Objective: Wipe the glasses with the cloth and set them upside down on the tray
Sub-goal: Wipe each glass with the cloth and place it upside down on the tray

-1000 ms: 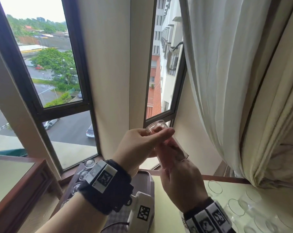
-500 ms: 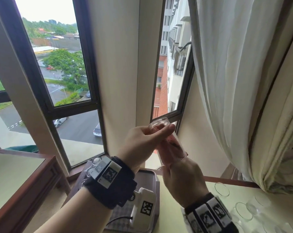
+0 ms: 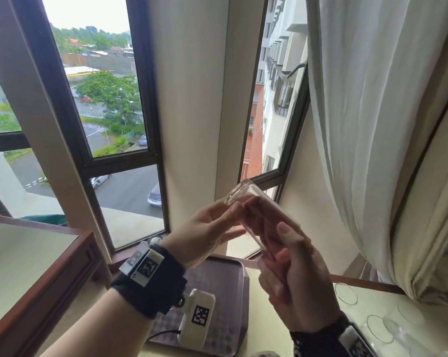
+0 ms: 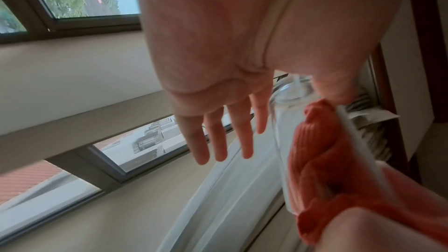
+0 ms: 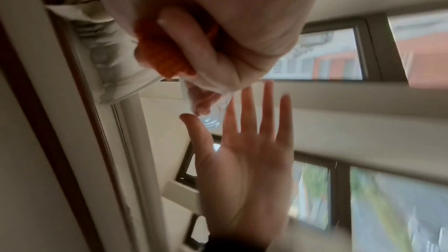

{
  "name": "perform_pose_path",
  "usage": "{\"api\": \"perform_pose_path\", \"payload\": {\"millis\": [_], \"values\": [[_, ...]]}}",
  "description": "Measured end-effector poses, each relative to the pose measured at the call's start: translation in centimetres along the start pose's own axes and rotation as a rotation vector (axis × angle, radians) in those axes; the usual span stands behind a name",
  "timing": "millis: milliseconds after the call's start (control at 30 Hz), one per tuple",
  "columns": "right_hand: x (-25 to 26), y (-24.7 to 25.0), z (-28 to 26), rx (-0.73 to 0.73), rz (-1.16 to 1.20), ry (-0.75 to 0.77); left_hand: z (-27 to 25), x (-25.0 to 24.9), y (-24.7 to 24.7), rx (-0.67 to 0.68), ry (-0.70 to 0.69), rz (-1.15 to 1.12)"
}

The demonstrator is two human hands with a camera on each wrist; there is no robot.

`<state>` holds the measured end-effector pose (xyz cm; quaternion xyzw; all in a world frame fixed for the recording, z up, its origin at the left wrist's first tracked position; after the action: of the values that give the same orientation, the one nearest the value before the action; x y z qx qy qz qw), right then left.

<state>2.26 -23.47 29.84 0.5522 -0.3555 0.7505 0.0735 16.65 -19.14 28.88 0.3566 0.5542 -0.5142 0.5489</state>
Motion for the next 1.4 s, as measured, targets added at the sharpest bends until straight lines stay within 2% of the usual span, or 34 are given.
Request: {"api": "perform_pose_path", "payload": {"millis": [67,133,233,300,400,500,533,633,733,800,867,967,1033,1100,1167,1267,1333,1400], "values": [[0.7,1.4,-0.2,-0.127,-0.301,0.075,-0.7,1.1,1.2,-0.045,0.047,0.048],[1.8,2.1,-0.5,-0.188,-0.644,0.247,-1.8,1.8,2.0,-0.075,0.083,-0.006],[2.7,-0.7,-1.4,0.003,-1.108,0.648,-3.1,1.9,1.7,-0.077,0.167,-0.134],[1.1,-2.1,-1.7,0.167,-1.338,0.770,-3.2,1.0,1.4,-0.106,0.189,-0.098],[-1.5,-3.2,-1.6,0.261,-1.510,0.715,-3.3,-1.3,1.3,-0.185,0.107,-0.013],[-2.0,-3.4,-1.2,0.190,-1.526,0.651,-3.9,-2.5,1.9,-0.309,-0.011,-0.008],[-1.9,-3.5,-1.1,0.171,-1.486,0.637,-4.1,-2.5,1.8,-0.302,-0.033,-0.002],[-1.5,-3.9,-1.8,0.145,-1.230,0.538,-4.7,-1.9,1.0,-0.184,-0.055,0.000],[-2.3,-3.8,-2.4,0.167,-0.829,0.192,-5.5,-1.4,0.8,-0.053,-0.106,-0.163],[-3.1,-4.6,-3.0,0.259,-0.598,0.005,-5.9,-0.6,1.2,-0.044,-0.149,-0.232],[-3.4,-5.1,-3.1,0.297,-0.391,-0.044,-6.1,0.4,2.1,-0.100,-0.180,-0.245],[-4.5,-3.2,-2.2,0.162,-0.192,-0.105,-6.4,1.5,3.4,-0.165,-0.196,-0.187],[-5.0,-1.9,-2.3,0.128,-0.300,-0.118,-7.0,2.0,5.0,-0.260,-0.160,-0.169],[-5.0,-1.1,-2.5,0.135,-0.506,-0.070,-8.0,2.4,7.0,-0.374,-0.127,-0.110],[-4.9,-0.2,-2.9,0.162,-0.784,0.056,-9.2,2.8,9.0,-0.458,-0.097,0.010],[-5.9,1.4,-3.8,0.232,-1.305,0.280,-11.3,3.9,11.0,-0.518,-0.040,0.135],[-6.4,2.2,-4.3,0.156,-1.551,0.350,-12.7,5.4,11.9,-0.552,0.009,0.171],[-6.5,1.5,-4.8,0.121,-1.686,0.460,-13.9,7.5,12.5,-0.565,0.067,0.186]]}}
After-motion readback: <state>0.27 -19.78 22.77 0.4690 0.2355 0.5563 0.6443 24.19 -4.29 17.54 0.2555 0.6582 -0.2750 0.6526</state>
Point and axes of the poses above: each hand's wrist, its own z-axis towards the middle knuckle, its own y-axis out of the back of the hand, x = y × z, the point moved 8 cm from there along z, towards the middle knuckle, and after that the axes turned 2 degrees about x, right-handed, at the moved point
